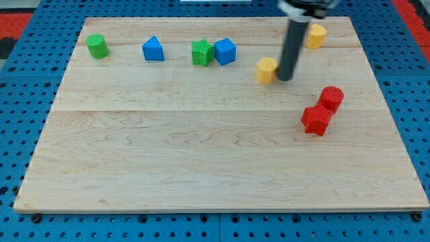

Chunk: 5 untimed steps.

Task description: Move the yellow hexagon to the center

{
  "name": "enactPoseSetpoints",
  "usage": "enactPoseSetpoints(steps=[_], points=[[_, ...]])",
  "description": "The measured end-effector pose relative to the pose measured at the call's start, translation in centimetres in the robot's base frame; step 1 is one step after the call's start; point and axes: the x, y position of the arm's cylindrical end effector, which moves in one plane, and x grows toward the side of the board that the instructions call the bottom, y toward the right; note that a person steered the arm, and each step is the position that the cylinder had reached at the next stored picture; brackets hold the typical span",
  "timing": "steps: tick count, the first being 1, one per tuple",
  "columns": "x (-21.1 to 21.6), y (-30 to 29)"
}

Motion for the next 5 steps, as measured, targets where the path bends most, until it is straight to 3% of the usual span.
enactPoseSetpoints(steps=[1,2,3,4,5], points=[[-1.7,4.7],[-4.4,1.8],[-3.2,-2.1],[1.7,-2.1],[3.3,-3.4]])
